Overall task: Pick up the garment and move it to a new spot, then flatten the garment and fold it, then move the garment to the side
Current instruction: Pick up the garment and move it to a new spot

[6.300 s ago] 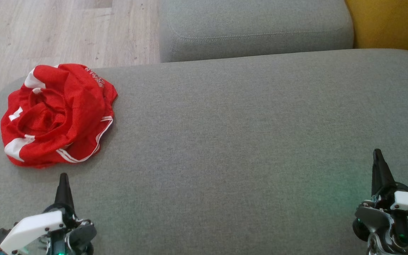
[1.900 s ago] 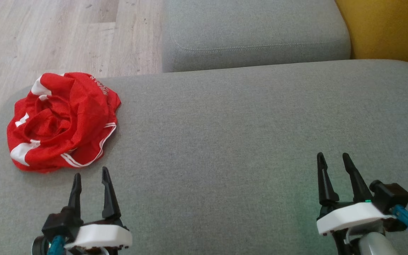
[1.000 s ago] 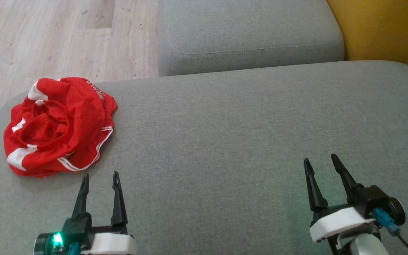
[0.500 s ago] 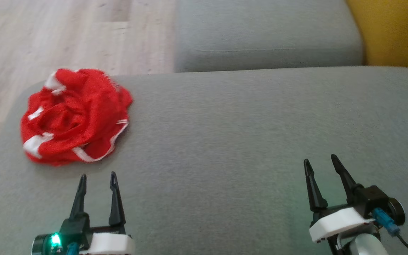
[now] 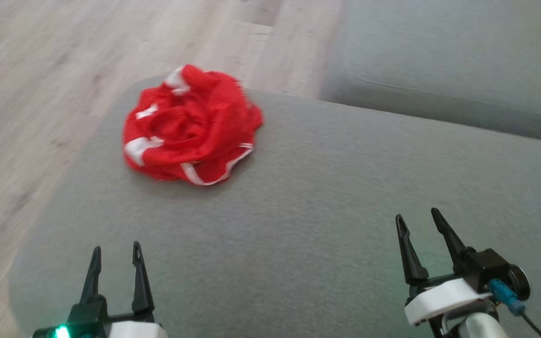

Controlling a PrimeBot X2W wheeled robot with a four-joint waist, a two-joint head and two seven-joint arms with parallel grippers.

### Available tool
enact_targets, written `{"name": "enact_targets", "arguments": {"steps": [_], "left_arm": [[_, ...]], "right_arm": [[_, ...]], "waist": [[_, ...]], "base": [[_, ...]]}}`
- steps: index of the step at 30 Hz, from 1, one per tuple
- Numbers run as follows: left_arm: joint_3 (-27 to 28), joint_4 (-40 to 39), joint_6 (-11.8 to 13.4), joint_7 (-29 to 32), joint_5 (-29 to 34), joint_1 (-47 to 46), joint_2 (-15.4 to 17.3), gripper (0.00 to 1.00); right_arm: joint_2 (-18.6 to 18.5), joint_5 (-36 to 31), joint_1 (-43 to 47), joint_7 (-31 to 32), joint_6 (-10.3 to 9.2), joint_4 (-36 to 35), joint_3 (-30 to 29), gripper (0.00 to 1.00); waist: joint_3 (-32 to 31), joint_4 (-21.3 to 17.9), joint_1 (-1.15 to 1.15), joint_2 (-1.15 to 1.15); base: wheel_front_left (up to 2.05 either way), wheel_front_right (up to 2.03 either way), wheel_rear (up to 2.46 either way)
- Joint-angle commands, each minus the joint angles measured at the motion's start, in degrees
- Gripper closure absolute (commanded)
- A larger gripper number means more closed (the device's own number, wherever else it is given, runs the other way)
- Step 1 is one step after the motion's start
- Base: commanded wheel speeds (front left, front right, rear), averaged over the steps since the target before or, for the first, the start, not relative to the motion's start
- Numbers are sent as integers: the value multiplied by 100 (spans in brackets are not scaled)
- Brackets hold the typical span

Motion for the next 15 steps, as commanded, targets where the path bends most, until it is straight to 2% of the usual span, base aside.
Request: {"name": "enact_targets", "arguments": {"steps": [1,9,15], "left_arm": [[214,-203,-21,-69,95,-168,28,0],[454,-272,-109,-69,213,-101,70,0],[793,-744,46,-69,357,-486,244,0]], "right_arm": [[-58,35,-103,-68,23,-163,137,0],[-58,36,-21,-68,23,-162,156,0],[-58,-225,-54,-68,23,-164,73,0]], "waist": [[-36,369,0,0],[-18,506,0,0],[349,127,0,0]], "base": [[0,0,0],[0,0,0],[0,0,0]]}}
